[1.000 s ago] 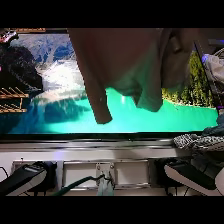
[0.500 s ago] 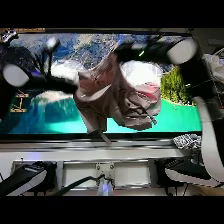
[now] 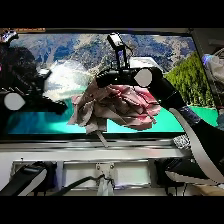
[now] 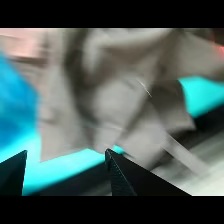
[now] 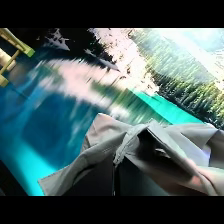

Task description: Fold the clothes and pants, and hang the long-sleeved shirts on hangers.

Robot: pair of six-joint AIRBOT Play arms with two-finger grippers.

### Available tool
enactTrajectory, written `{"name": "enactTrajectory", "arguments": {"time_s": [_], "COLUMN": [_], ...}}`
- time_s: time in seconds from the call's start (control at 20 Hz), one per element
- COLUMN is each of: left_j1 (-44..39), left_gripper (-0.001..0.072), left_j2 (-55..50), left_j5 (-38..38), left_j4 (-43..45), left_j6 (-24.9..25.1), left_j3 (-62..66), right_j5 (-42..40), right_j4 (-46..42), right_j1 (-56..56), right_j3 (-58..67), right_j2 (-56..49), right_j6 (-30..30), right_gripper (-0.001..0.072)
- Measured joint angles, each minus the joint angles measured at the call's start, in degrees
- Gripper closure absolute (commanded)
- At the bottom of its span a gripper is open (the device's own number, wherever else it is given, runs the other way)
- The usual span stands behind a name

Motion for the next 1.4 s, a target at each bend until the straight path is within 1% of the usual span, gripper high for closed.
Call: {"name": "enactTrajectory", "arguments": {"time_s": [0.15, 0.3, 0.35, 0.45, 0.55, 0.6, 0.65, 0.8, 0.95, 1.15, 1.4], "left_j1": [8.5, 20.15, 24.52, 32.48, 38.84, 41.22, 42.77, 45.44, 46.84, 47.65, 48.48], "left_gripper": [0.0153, 0.0153, 0.0153, 0.0153, 0.0161, 0.0218, 0.0233, 0.0232, 0.0233, 0.0232, 0.0233], "left_j2": [2.45, 3.04, 2.64, 1.03, -1.18, -2.43, -3.56, -7.72, -14.25, -23.87, -33.46], "left_j5": [5.05, 8.09, 8.59, 9.57, 11.26, 12.61, 14.38, 22.67, 27.21, 28.87, 26.69], "left_j4": [8.46, 15.8, 17.44, 19.61, 20.87, 21.38, 21.92, 22.38, 23.65, 25.44, 26.69], "left_j6": [-6.36, -13.27, -14.73, -15.63, -14.4, -12.94, -11.06, -5.03, -2.32, -0.87, -0.15], "left_j3": [2.05, 2.93, 3.08, 3.26, 3.48, 3.65, 3.82, 4.72, 7.45, 14.71, 22.91], "right_j5": [0.26, 1.36, 1.66, 2.29, 2.8, 3.04, 3.3, 3.76, 4.57, 6.29, 6.95], "right_j4": [0.02, -0.02, 0.0, -0.04, -0.24, -0.28, -0.33, -0.39, -0.39, -0.39, -0.39], "right_j1": [0.52, 1.01, 1.07, 1.16, 1.25, 1.25, 1.25, 1.25, 1.25, 1.25, 1.25], "right_j3": [-0.22, -0.33, -0.31, -0.33, -0.33, -0.33, -0.33, -0.33, -0.33, -0.33, -0.33], "right_j2": [-0.07, -0.07, -0.07, -0.07, -0.07, -0.07, -0.07, -0.07, -0.07, -0.07, -0.07], "right_j6": [-1.33, -3.15, -3.56, -4.02, -4.55, -4.7, -5.07, -5.51, -5.66, -5.68, -5.46], "right_gripper": [0.0684, 0.0683, 0.0683, 0.0683, 0.0683, 0.0683, 0.0683, 0.0683, 0.0684, 0.0681, 0.0681]}}
